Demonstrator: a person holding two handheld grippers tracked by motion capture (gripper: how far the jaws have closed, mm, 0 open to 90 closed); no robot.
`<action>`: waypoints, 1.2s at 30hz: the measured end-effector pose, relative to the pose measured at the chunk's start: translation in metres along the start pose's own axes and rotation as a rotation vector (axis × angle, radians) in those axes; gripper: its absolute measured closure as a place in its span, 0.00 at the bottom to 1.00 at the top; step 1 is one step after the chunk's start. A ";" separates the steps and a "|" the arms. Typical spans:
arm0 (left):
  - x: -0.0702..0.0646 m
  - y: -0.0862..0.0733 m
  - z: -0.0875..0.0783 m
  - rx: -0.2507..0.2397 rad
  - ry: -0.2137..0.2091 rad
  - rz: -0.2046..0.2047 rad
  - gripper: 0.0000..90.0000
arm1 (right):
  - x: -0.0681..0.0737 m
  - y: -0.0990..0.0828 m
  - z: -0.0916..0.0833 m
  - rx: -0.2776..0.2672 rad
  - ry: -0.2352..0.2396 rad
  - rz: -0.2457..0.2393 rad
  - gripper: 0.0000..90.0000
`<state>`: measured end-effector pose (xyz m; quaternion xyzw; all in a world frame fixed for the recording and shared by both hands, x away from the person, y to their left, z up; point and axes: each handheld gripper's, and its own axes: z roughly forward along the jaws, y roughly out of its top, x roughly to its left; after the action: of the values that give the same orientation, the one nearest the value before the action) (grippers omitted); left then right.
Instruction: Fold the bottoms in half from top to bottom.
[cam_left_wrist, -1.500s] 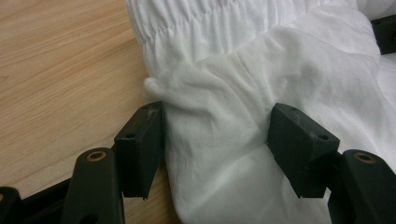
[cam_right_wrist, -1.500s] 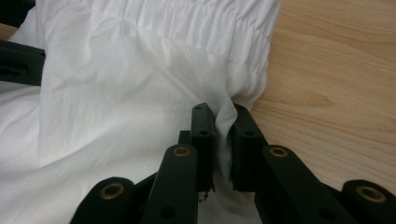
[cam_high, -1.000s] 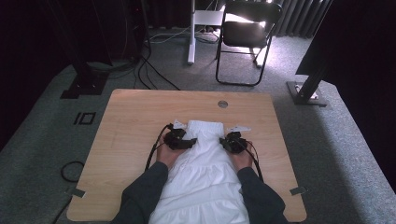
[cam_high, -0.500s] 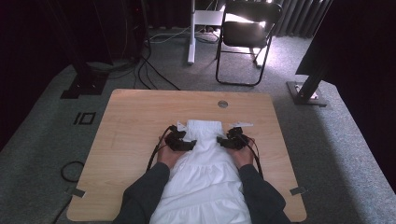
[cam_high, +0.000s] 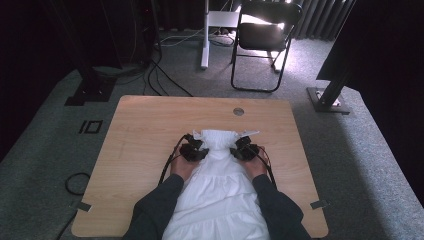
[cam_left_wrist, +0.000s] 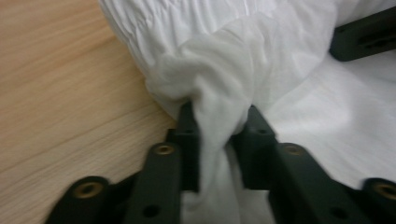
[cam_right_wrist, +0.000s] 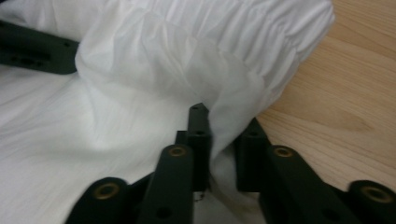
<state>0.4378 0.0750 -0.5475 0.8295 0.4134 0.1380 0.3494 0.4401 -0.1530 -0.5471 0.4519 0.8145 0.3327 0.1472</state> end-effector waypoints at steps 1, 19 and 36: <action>0.002 0.001 0.000 0.004 -0.016 -0.009 0.86 | -0.001 0.001 0.000 0.006 0.006 -0.005 0.91; 0.028 0.083 -0.066 -0.192 0.014 0.027 0.91 | -0.015 0.076 -0.058 -0.185 -0.011 -0.089 0.92; 0.009 0.105 -0.140 -0.335 -0.006 0.140 0.90 | 0.000 0.093 -0.137 -0.382 0.027 -0.114 0.91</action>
<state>0.4326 0.1033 -0.3750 0.7868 0.3246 0.2265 0.4736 0.4257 -0.1744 -0.3832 0.3646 0.7628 0.4782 0.2379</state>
